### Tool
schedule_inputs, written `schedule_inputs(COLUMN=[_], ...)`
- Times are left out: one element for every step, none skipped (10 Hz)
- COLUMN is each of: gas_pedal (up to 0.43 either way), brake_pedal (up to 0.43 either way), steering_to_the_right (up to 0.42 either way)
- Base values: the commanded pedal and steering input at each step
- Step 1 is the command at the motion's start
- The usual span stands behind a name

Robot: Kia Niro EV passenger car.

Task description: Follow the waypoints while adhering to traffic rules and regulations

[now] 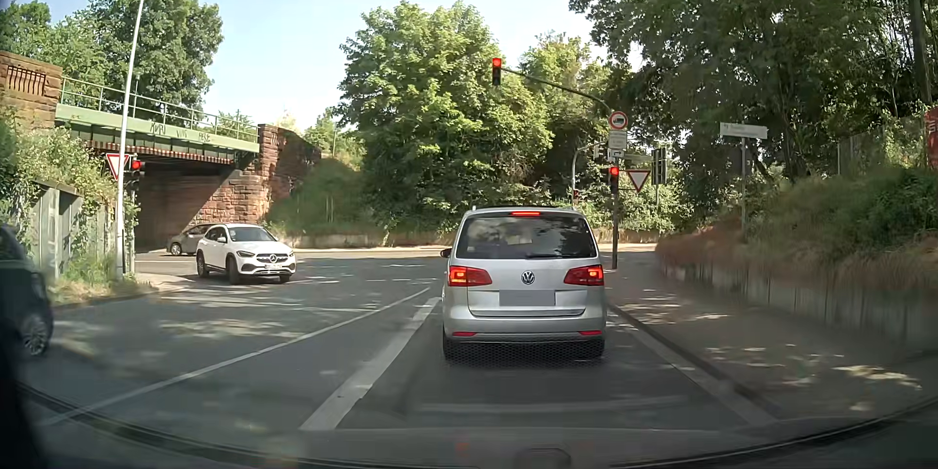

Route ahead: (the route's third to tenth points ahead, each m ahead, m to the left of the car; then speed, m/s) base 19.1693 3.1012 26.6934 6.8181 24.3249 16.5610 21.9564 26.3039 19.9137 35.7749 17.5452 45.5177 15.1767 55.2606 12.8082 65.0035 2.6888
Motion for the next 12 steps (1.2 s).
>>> schedule_inputs(gas_pedal=[0.000, 0.000, 0.000, 0.000, 0.000, 0.000, 0.000, 0.000, 0.000, 0.000, 0.000, 0.000], brake_pedal=[0.360, 0.348, 0.341, 0.335, 0.329, 0.329, 0.317, 0.311, 0.299, 0.280, 0.262, 0.256], steering_to_the_right=[-0.001, -0.001, -0.001, -0.001, -0.001, -0.001, -0.001, -0.001, 0.000, 0.000, 0.001, 0.003])
